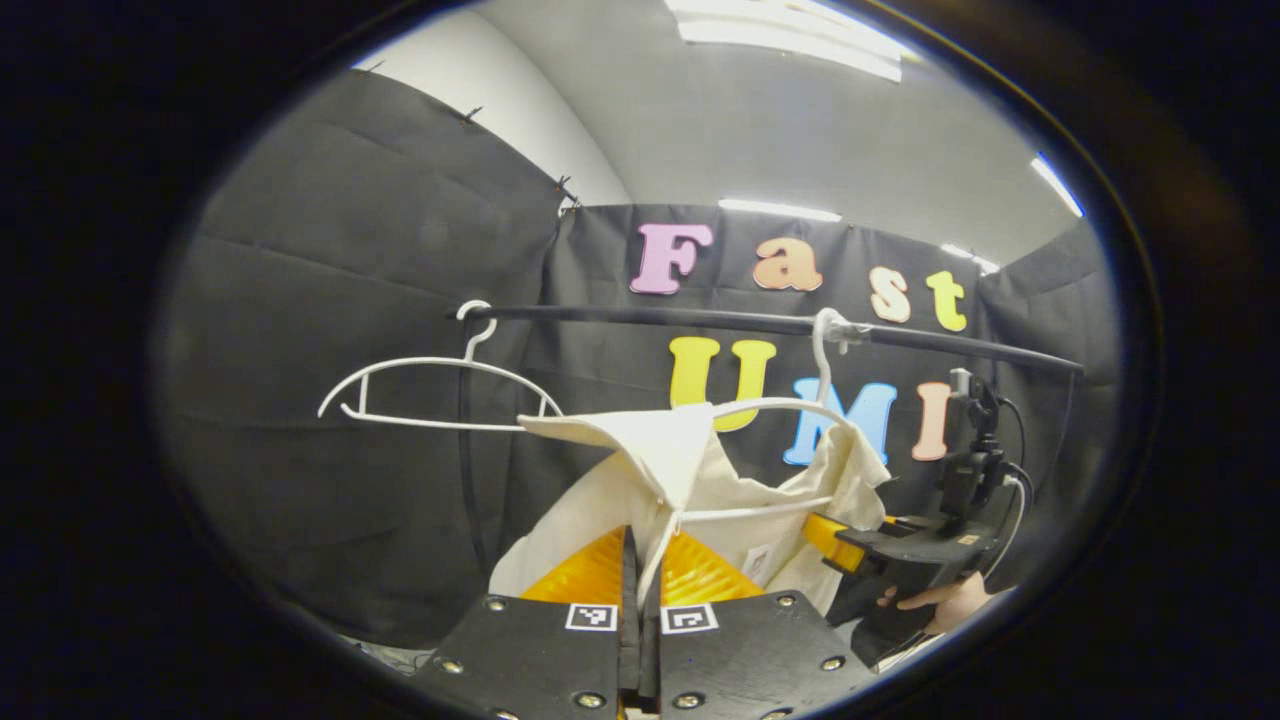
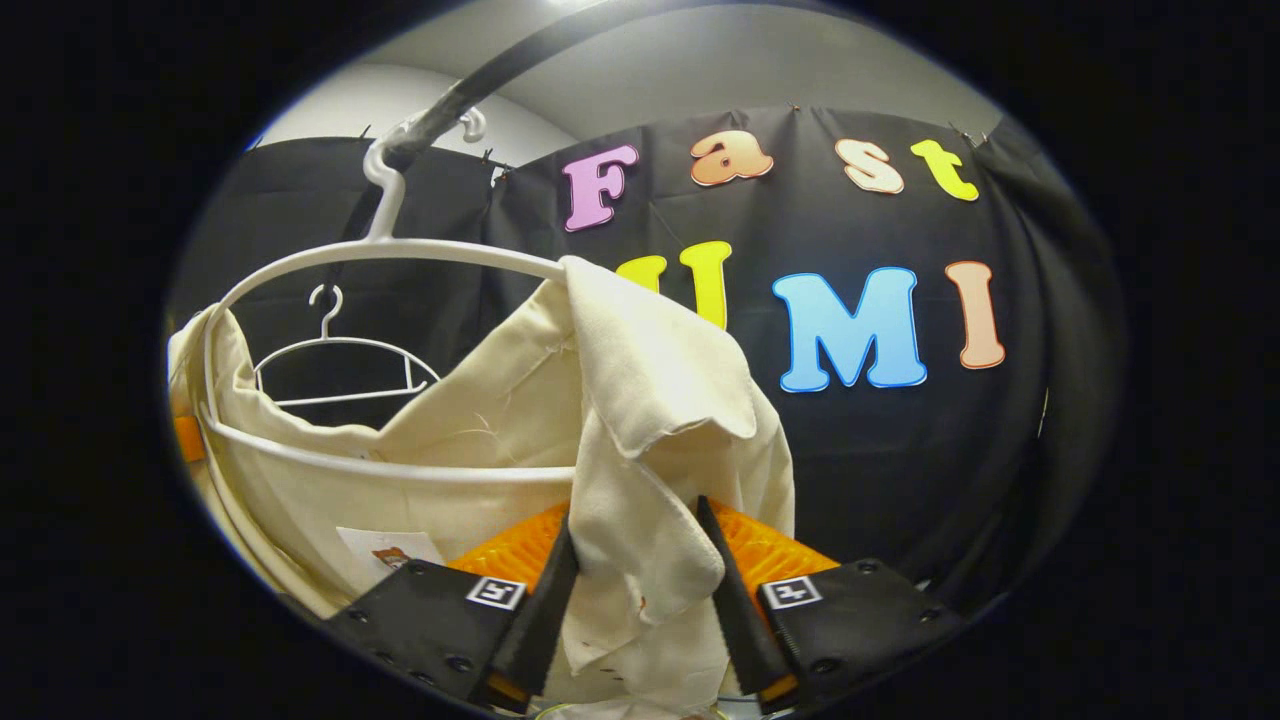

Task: Grasp the clothes on the hanger with both hands and then place them into the laundry hamper below.

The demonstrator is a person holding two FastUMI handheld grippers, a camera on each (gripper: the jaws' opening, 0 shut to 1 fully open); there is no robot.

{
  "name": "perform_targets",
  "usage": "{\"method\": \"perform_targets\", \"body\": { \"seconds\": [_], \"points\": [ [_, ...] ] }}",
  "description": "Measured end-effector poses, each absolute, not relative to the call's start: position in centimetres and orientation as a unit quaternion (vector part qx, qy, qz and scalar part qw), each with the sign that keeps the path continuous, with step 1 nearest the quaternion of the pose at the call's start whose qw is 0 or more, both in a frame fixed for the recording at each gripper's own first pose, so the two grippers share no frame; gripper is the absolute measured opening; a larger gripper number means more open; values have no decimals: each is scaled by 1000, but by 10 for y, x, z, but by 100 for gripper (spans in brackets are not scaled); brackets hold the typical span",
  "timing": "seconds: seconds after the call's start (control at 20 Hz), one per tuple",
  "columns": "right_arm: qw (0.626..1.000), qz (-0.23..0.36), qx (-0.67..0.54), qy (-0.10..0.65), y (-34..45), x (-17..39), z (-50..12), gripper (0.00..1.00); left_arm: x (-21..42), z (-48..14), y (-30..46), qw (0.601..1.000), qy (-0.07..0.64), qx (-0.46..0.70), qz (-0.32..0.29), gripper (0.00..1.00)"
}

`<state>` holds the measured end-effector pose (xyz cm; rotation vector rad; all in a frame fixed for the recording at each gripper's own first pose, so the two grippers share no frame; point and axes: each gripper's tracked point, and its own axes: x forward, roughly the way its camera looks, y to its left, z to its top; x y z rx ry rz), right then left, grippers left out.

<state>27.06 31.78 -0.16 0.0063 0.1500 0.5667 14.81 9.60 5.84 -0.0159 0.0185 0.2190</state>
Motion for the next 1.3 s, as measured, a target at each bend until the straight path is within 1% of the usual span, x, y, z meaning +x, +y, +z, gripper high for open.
{"method": "perform_targets", "body": {
  "seconds": [0.1,0.15,0.2,0.25,0.3,0.45,0.65,0.8,0.95,1.05,1.2,1.3],
  "points": [
    [959,275,16,68,313,275,0,31,147,58,95,994,12,-8,108,0],
    [955,289,35,65,315,273,4,14,147,58,95,994,13,-6,106,0],
    [951,298,51,67,318,272,1,14,147,57,96,994,15,-1,106,0],
    [949,303,47,77,315,268,1,2,146,59,96,994,15,4,106,1],
    [952,297,37,66,305,268,5,5,146,59,97,994,15,6,104,2],
    [960,277,16,32,289,272,21,5,142,63,97,994,13,7,109,0],
    [970,241,8,-3,266,285,37,5,135,83,111,992,-18,4,128,1],
    [976,217,2,-28,249,291,55,5,128,87,118,990,-25,25,136,0],
    [979,195,-8,-54,230,291,73,5,120,113,122,987,-51,62,136,1],
    [981,180,-8,-70,222,305,83,5,124,109,125,988,-39,80,127,0],
    [982,176,4,-73,220,292,94,4,128,87,116,995,-23,16,95,1],
    [982,173,2,-75,215,284,96,5,116,74,138,991,-13,25,128,0]
  ]
}}
